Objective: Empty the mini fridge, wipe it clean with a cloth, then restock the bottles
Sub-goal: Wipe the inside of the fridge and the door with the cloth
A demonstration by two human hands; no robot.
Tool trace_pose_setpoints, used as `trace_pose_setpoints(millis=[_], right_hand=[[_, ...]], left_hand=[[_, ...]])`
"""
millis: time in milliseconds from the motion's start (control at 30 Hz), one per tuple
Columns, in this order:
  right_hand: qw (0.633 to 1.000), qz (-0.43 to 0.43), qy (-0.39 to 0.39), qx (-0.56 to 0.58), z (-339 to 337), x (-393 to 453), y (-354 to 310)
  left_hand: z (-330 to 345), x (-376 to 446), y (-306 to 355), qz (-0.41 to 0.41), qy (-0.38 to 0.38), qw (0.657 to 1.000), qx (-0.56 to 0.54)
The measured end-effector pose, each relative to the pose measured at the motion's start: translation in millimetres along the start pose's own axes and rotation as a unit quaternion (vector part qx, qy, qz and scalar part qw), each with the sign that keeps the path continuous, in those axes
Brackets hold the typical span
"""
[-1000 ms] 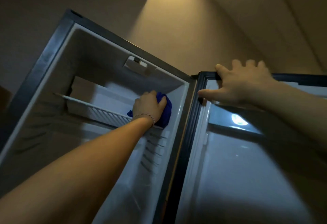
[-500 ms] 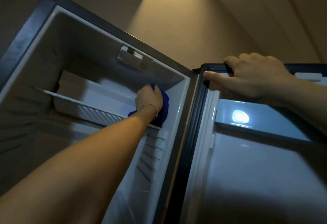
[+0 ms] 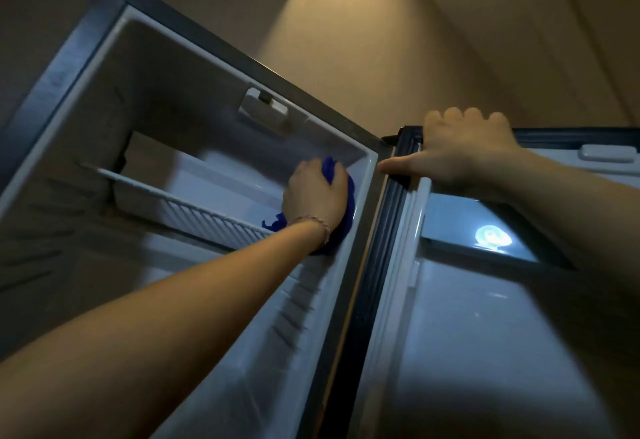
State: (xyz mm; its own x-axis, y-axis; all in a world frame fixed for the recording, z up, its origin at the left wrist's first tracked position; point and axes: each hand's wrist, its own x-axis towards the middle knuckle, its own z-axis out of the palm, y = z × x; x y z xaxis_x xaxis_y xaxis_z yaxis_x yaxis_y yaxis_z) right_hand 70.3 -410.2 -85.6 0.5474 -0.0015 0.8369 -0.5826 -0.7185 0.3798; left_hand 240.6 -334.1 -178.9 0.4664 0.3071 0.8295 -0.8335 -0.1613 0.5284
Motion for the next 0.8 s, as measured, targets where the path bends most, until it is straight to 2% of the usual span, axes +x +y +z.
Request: trace_pose_setpoints(millis=[200,467,667,800], right_hand=[[1.0,0.002,0.01,0.006,-3,-3,-3],[0.999,-0.042,-0.01,-0.001,-6,4,-2],[0.999,-0.041,-0.002,-0.009,-2,7,-1],[0.999,-0.038,-0.004,-0.014,0,6,-2]], left_hand=[[7,-10,6,0.051,0.04,0.998,-0.026],[25,27,-2,0.058,0.061,0.993,-0.077],[30,47,-35,-0.007,0.011,0.998,-0.054],[28,58,-37,-0.097,-0.083,0.99,0.056]])
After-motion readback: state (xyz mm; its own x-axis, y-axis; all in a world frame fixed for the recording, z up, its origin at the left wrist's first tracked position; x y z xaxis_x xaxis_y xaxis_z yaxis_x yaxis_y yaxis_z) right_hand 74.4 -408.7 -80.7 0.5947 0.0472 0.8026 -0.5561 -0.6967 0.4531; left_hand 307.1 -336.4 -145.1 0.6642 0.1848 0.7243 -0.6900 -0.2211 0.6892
